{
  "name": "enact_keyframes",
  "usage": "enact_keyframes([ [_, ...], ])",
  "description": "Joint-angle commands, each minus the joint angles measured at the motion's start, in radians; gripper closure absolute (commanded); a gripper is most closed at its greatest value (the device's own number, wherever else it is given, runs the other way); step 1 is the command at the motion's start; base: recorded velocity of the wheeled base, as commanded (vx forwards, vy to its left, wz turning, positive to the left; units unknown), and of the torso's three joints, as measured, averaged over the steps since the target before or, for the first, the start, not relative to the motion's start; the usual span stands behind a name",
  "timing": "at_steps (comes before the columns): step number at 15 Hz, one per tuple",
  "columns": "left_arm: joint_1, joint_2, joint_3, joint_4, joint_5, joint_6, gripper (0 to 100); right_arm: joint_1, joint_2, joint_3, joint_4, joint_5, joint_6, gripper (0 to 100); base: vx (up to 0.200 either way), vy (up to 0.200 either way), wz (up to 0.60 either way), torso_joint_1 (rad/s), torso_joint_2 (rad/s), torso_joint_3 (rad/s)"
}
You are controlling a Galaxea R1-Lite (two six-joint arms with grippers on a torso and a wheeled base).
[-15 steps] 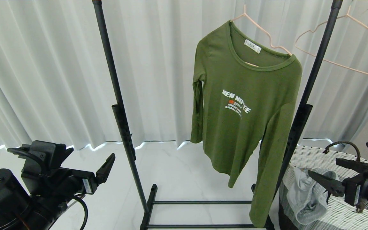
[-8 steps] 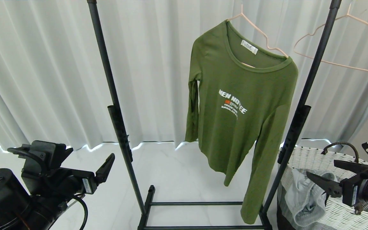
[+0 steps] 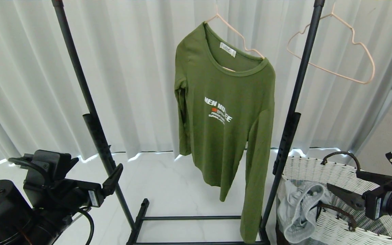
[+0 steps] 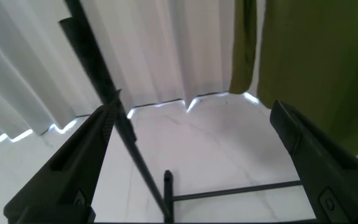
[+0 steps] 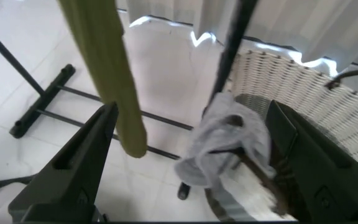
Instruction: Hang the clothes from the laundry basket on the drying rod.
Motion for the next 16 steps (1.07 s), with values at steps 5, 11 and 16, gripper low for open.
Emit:
enact_keyframes([
  [5,0.0,0.002,0.0,0.0,0.001,0.001,0,-0.01,0.004,0.009,0.001,0.0,-0.016,0,0.0,0.0,0.0,0.0,0.0,0.0],
  [11,-0.005,0.009,0.0,0.0,0.0,-0.001,0,-0.035,0.035,0.029,0.001,-0.003,-0.067,0,0.1,0.0,0.0,0.002,0.0,0.001],
  [16,-0.04,0.034,0.0,0.0,0.001,0.001,0,-0.035,0.079,0.044,0.003,-0.004,-0.091,0,0.08,0.0,0.0,0.001,0.0,0.009],
])
